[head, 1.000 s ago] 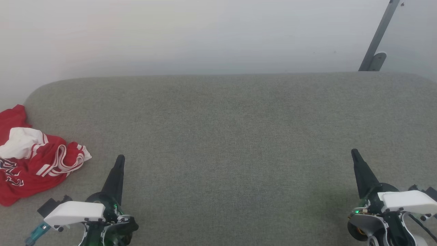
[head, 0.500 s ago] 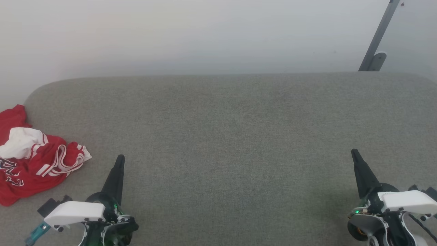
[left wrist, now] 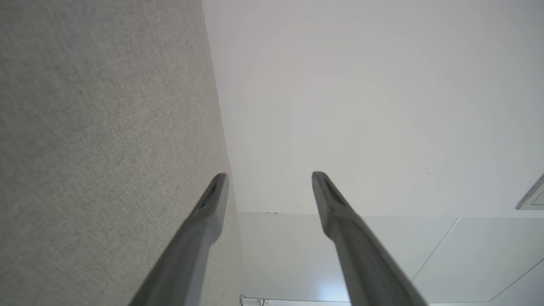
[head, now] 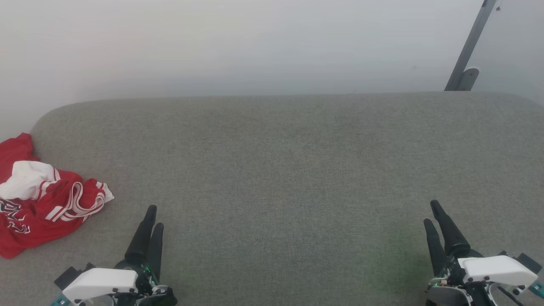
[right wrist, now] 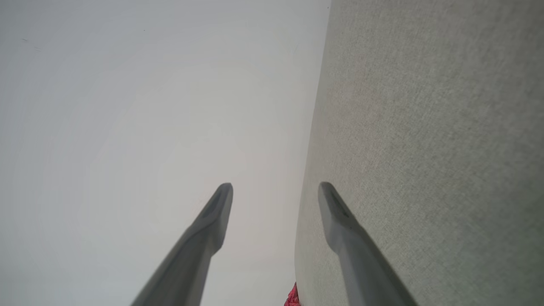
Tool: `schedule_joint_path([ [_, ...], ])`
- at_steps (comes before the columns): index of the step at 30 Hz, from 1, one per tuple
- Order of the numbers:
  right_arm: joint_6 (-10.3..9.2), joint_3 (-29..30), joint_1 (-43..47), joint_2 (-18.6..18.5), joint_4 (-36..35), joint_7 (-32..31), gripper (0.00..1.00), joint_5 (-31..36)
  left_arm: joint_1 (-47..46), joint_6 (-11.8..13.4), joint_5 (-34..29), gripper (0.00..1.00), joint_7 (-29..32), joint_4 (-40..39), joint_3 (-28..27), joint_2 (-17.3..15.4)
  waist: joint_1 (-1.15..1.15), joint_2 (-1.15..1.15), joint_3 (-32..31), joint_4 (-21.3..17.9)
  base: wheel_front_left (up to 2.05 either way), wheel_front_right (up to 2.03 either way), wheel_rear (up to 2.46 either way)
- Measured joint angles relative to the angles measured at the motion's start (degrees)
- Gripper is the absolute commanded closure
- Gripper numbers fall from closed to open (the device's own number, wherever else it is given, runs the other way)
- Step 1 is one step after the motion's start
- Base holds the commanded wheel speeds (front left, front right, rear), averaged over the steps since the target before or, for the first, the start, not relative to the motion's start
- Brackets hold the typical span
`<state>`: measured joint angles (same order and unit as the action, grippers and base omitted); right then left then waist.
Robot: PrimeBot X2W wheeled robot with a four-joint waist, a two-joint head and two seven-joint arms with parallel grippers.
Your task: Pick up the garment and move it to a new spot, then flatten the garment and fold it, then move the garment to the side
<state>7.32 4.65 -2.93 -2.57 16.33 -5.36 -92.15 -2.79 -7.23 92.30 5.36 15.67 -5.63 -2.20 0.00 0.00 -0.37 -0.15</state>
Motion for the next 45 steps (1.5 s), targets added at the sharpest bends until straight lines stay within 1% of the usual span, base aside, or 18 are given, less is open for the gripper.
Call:
schedule_joint_path([
  [7,0.0,-1.7,0.0,-0.6,-0.4,1.6,0.0,1.7,0.5,0.6,-1.2,0.0,-1.8,-1.2,1.0,-0.9,0.0,0.0,-0.5,-0.2,0.0,0.0,0.0],
  [14,0.0,-4.0,-0.1,-2.0,-0.4,3.7,0.0,5.3,1.5,1.5,-5.3,0.0,-4.0,-1.9,2.5,-2.5,0.0,0.0,-1.1,-0.4,0.0,0.0,0.0],
  [16,0.0,-4.7,-0.3,-2.5,-0.2,4.3,0.0,6.9,1.5,1.9,-7.4,0.0,-4.6,-2.1,3.1,-3.1,0.0,0.0,-1.2,-0.4,0.0,0.0,0.0],
  [22,0.0,-6.5,-1.1,-3.7,1.3,5.9,0.0,13.5,1.7,3.0,-13.4,0.0,-6.3,-2.2,4.5,-4.9,0.0,0.0,-1.7,-0.6,0.0,0.0,0.0],
  [23,0.0,-6.5,-1.1,-3.7,1.3,5.9,0.0,13.5,1.7,3.0,-13.4,0.0,-6.3,-2.2,4.5,-4.9,0.0,0.0,-1.7,-0.6,0.0,0.0,0.0],
  [31,0.0,-7.7,-2.2,-4.5,3.8,7.4,0.0,24.3,1.7,4.3,-22.6,0.0,-8.1,-2.3,6.1,-6.9,0.0,0.0,-2.3,-0.9,0.0,0.0,0.0],
  [38,0.0,-7.7,-2.9,-4.7,5.0,8.0,0.0,34.0,2.1,4.4,-31.0,0.0,-9.4,-2.7,6.2,-8.2,0.0,0.0,-2.8,-1.1,0.0,0.0,0.0],
  [45,0.0,-6.4,-3.0,-4.7,5.0,8.4,0.0,42.1,2.6,4.2,-38.7,0.0,-10.6,-2.9,5.1,-9.0,0.0,0.0,-3.2,-1.3,0.0,0.0,0.0],
])
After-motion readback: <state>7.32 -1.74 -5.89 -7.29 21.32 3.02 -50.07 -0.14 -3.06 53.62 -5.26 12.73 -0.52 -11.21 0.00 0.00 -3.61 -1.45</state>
